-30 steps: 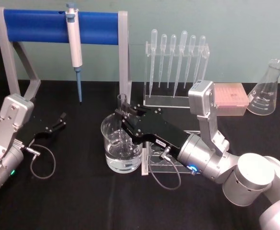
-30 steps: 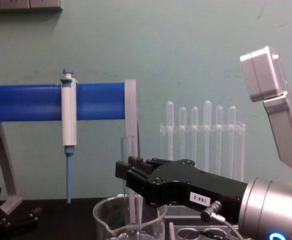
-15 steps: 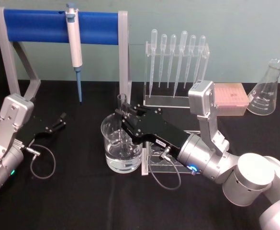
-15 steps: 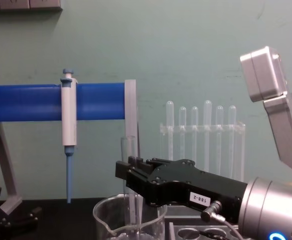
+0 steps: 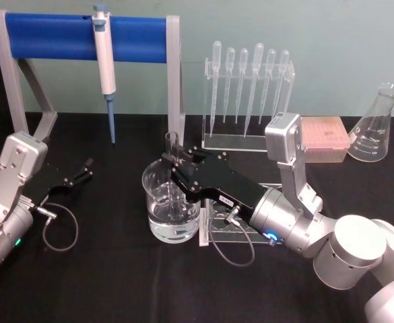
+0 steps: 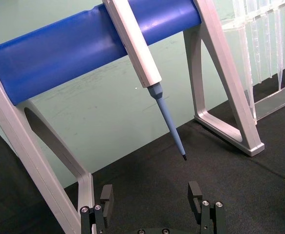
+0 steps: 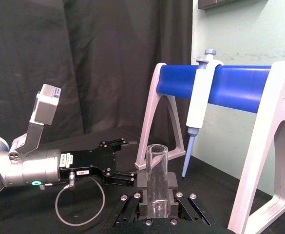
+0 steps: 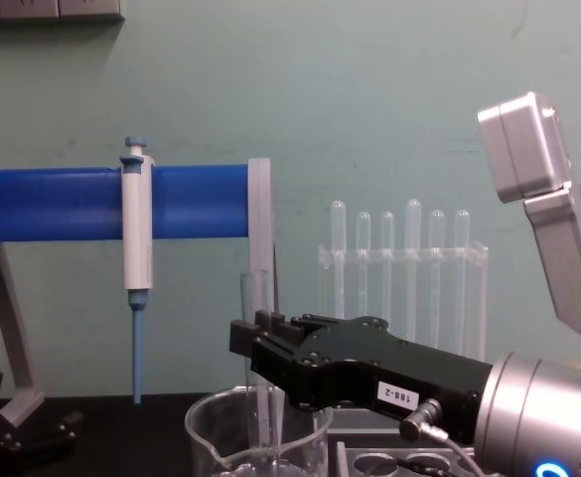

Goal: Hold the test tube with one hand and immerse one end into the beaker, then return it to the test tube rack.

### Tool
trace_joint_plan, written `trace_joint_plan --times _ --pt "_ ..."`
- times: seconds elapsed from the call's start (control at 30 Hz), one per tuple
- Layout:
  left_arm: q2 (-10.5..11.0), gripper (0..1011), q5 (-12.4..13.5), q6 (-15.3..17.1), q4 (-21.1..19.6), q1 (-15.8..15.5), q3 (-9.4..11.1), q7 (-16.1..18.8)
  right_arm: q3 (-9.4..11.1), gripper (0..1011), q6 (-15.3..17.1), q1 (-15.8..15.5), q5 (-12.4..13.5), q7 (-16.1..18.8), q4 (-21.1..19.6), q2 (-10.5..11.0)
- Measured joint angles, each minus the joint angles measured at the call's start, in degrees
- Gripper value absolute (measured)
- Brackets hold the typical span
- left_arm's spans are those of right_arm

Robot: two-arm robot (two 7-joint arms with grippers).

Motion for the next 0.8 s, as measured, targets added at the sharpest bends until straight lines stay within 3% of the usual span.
trace_joint_plan --times 0.8 --pt "0.00 1000 0.00 0.00 0.00 0.00 0.00 0.00 0.00 224 0.00 0.00 0.00 0.00 0.00 0.00"
